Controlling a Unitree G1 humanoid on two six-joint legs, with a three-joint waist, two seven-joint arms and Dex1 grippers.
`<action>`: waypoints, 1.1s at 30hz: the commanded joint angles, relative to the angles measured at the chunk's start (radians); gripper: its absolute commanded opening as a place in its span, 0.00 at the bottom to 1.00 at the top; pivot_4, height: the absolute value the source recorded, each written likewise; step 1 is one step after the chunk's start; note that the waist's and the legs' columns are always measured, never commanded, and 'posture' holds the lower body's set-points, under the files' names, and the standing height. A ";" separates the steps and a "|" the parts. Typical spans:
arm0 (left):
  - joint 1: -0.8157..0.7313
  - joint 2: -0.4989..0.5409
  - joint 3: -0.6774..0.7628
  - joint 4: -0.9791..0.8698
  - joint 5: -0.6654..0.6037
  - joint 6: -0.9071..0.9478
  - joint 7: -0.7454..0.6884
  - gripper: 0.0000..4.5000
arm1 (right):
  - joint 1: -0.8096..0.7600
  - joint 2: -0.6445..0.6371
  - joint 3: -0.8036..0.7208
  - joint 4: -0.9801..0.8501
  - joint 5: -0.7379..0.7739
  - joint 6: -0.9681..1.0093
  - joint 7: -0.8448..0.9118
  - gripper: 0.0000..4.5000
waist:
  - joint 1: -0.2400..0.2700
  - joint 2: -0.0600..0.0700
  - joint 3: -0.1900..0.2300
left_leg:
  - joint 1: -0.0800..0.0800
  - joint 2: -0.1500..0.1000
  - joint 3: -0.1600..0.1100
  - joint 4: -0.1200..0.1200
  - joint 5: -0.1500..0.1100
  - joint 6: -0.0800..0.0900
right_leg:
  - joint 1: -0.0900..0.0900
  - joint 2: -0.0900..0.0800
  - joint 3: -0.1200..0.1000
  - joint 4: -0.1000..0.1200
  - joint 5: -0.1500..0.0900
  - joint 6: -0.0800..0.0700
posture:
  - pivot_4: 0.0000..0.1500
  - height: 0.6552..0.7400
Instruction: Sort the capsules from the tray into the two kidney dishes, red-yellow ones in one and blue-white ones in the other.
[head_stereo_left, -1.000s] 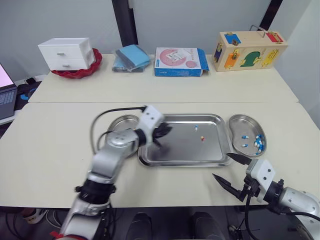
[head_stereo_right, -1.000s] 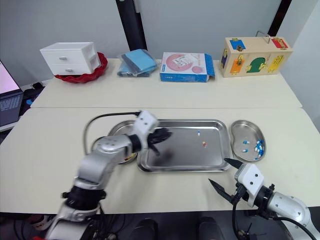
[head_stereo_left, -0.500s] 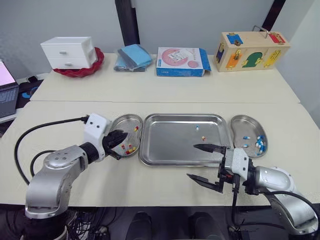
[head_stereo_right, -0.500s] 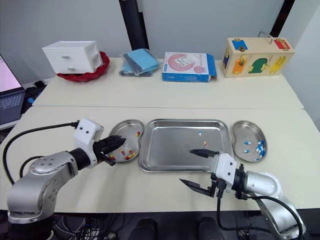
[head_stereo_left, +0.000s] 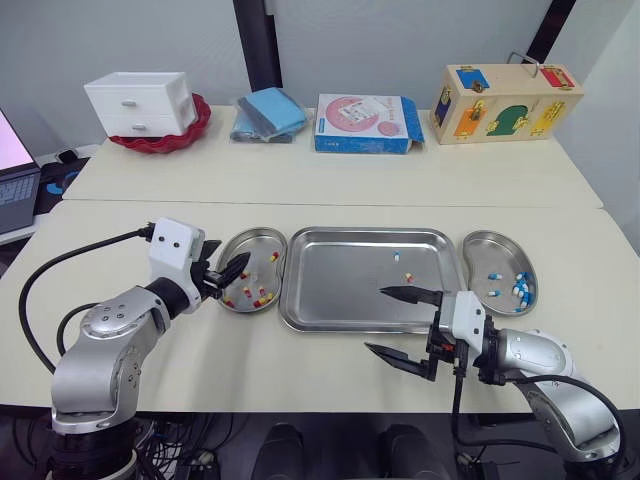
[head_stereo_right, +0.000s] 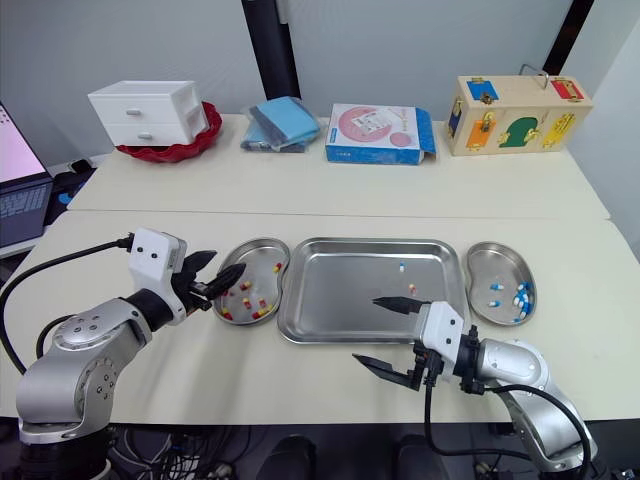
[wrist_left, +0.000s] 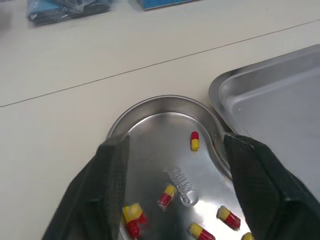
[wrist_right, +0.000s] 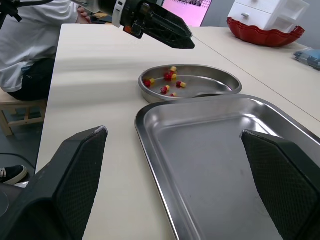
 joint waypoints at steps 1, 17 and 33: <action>-0.002 0.024 0.027 0.001 -0.022 -0.027 -0.008 0.96 | 0.000 -0.007 -0.022 -0.030 0.014 0.000 -0.006 1.00 | 0.000 0.000 0.000 | 0.000 0.000 0.000 0.000 0.000 0.000 | 0.000 0.000 0.000 0.000 0.000 0.000 | 1.00 0.62; 0.176 0.133 0.137 -0.003 -0.146 -0.144 -0.193 0.99 | 0.112 -0.077 -0.217 -0.061 0.039 0.028 -0.056 1.00 | 0.001 0.000 0.000 | -0.001 0.000 0.000 0.000 0.000 0.000 | -0.001 0.000 0.000 0.000 0.000 0.000 | 1.00 0.62; 0.631 0.145 0.352 0.279 -0.107 -0.457 -0.397 0.99 | 0.431 -0.291 -0.715 0.255 0.094 0.003 0.192 1.00 | 0.000 -0.002 0.000 | 0.001 0.000 0.001 -0.001 0.000 0.001 | 0.000 0.000 0.001 -0.001 -0.002 -0.002 | 1.00 0.62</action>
